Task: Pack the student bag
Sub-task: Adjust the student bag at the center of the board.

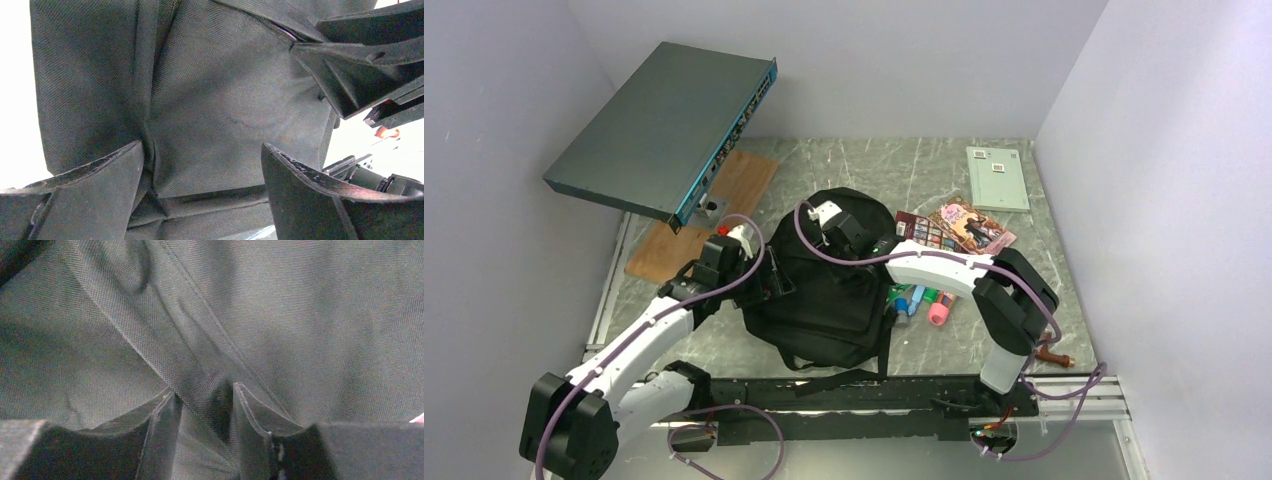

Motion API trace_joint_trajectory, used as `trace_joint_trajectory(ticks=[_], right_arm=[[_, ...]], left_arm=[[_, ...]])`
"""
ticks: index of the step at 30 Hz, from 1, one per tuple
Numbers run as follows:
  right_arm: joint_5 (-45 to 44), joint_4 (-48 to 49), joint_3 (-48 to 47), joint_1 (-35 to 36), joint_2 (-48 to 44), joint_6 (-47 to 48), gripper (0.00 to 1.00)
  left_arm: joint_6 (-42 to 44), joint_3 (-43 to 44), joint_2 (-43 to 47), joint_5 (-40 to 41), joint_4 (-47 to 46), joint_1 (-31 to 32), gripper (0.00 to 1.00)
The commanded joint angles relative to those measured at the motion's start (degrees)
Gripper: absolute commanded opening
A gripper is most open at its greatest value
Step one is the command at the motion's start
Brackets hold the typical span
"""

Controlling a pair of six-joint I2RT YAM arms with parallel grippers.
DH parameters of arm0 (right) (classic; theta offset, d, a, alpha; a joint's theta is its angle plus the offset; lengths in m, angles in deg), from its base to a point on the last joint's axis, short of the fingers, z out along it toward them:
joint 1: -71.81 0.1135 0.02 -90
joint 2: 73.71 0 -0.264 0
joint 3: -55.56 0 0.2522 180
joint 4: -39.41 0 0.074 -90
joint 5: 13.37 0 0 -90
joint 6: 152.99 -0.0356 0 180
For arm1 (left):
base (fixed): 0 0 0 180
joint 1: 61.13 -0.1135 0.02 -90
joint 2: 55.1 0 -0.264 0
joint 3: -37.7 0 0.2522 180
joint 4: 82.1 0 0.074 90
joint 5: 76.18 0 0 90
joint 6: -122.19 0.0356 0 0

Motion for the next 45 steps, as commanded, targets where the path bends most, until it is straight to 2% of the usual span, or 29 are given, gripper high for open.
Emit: trace_joint_trajectory(ticks=[1, 3, 6, 12, 17, 22, 26, 29, 31, 38, 45], right_arm=[[-3.87, 3.22, 0.10, 0.04, 0.23, -1.78, 0.37], [-4.67, 4.69, 0.95, 0.02, 0.37, -2.21, 0.27], [-4.74, 4.68, -0.02, -0.15, 0.97, -3.20, 0.01], [2.93, 5.13, -5.25, -0.92, 1.97, -10.87, 0.00], [9.64, 8.72, -8.38, -2.29, 2.73, -21.99, 0.00], [14.71, 17.55, -5.20, -2.91, 1.16, -31.04, 0.00], [20.27, 26.65, -1.29, -3.55, 1.28, -41.78, 0.00], [22.77, 37.96, 4.18, -3.59, 1.29, -48.25, 0.00], [23.05, 40.97, 6.37, -3.67, 1.35, -51.34, 0.00], [18.38, 36.79, 8.19, -2.95, -1.52, -46.75, 0.00], [17.05, 35.07, 8.55, -2.93, -3.80, -43.68, 0.00]], left_arm=[[-1.72, 3.93, -0.03, 0.99, -1.34, 1.30, 0.89], [-0.09, 5.02, 0.67, 4.21, 1.05, 1.30, 0.90], [2.11, 7.00, 1.58, 7.73, 4.95, 1.30, 0.91], [7.35, 8.87, 9.92, 11.86, 7.46, 1.38, 0.97], [9.76, 14.01, 9.48, 11.86, 12.72, 1.38, 0.96], [9.36, 15.10, 7.51, 6.73, 12.22, 1.45, 0.93], [8.04, 15.95, 5.80, 6.03, 11.81, 1.76, 0.91], [8.16, 16.20, 3.17, 6.21, 11.67, 2.50, 0.84], [5.62, 16.95, -0.32, 9.47, 13.31, 3.49, 0.78], [-3.97, 24.29, -15.02, 20.71, 21.13, 8.55, 0.75], [-11.09, 31.95, -26.05, 29.38, 25.04, 9.24, 0.75]])
